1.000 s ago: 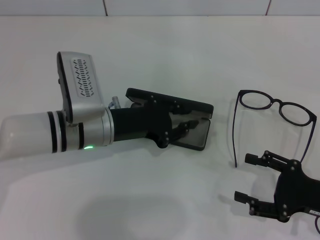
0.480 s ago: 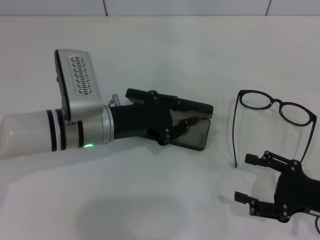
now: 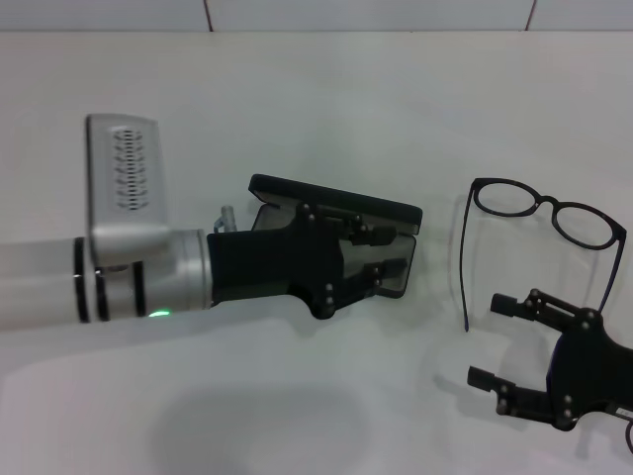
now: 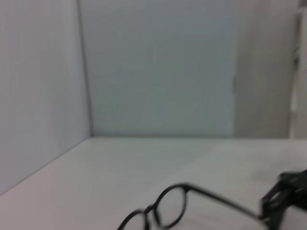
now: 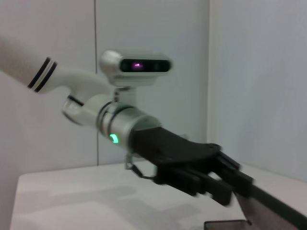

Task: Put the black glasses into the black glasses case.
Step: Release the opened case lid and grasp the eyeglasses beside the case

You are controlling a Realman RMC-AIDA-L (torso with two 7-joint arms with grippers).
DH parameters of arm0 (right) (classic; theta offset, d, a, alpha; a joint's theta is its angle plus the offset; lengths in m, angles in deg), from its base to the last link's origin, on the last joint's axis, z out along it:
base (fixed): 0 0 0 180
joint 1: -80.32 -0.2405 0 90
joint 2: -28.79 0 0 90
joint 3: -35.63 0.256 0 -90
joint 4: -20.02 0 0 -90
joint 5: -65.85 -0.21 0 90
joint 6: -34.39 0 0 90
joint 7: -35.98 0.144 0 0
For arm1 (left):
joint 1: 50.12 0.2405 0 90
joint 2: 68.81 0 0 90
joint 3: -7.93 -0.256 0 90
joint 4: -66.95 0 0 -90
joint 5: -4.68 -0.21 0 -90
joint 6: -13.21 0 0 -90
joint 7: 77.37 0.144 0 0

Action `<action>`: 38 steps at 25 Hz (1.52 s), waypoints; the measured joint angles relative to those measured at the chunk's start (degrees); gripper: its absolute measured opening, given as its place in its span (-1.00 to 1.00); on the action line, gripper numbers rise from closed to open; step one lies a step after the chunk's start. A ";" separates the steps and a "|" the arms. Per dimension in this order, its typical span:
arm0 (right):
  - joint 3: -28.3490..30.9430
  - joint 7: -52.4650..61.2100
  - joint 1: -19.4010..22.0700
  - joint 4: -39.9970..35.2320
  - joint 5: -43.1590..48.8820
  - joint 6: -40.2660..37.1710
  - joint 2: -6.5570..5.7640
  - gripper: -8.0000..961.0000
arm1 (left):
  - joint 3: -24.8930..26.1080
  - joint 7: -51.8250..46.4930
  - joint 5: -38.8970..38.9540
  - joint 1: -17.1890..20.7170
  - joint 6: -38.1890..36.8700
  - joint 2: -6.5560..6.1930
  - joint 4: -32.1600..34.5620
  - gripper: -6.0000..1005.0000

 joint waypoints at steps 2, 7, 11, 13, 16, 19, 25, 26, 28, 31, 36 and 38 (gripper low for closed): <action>0.01 0.05 0.12 0.00 -0.82 -0.20 0.00 0.67 | 1.05 -0.34 0.04 1.22 -3.89 -0.11 1.09 -0.38; 0.09 0.32 0.17 0.19 -3.75 -0.06 0.00 0.66 | 6.92 -2.96 0.03 3.78 -9.86 -0.41 2.32 -0.38; 0.10 2.70 0.13 0.86 -8.46 0.30 -0.11 0.66 | 14.03 -7.23 -0.44 5.51 -12.99 -1.18 2.33 -0.24; 0.32 6.20 0.13 0.19 -10.18 0.74 -0.32 0.66 | 16.53 -9.17 -0.56 6.33 -14.52 -2.20 2.25 -0.11; 1.17 12.91 0.09 -2.52 -10.59 1.20 -1.19 0.66 | 18.39 -12.77 -0.72 7.34 -16.08 -4.40 2.05 0.11; 1.48 22.67 0.00 -8.16 -9.33 2.65 -3.46 0.65 | 18.55 -13.96 -1.66 7.80 -17.00 -6.24 1.74 0.35; 1.89 51.42 -3.07 -24.83 5.89 8.51 -8.42 0.65 | 18.67 -13.83 -6.65 8.58 -18.44 -8.11 1.93 0.74; 2.83 56.89 -4.04 -28.30 10.98 8.73 -8.84 0.65 | 18.69 -13.65 -7.26 8.73 -18.56 -8.09 1.96 0.74; 5.37 64.44 -5.98 -33.42 19.08 7.99 -9.05 0.65 | 18.69 -13.37 -8.84 9.10 -18.67 -7.83 2.43 0.74; 10.32 74.05 -10.03 -39.50 31.39 4.57 -9.06 0.66 | 18.70 -13.43 -11.31 9.21 -18.71 -7.50 2.94 0.74; 13.67 82.29 -16.40 -43.66 44.86 -0.51 -9.63 0.65 | 18.74 -13.39 -12.55 9.08 -18.75 -7.09 3.01 0.74; 13.81 83.50 -19.19 -44.09 48.75 -1.91 -9.98 0.65 | 18.75 -13.34 -12.59 8.86 -18.77 -6.97 3.01 0.74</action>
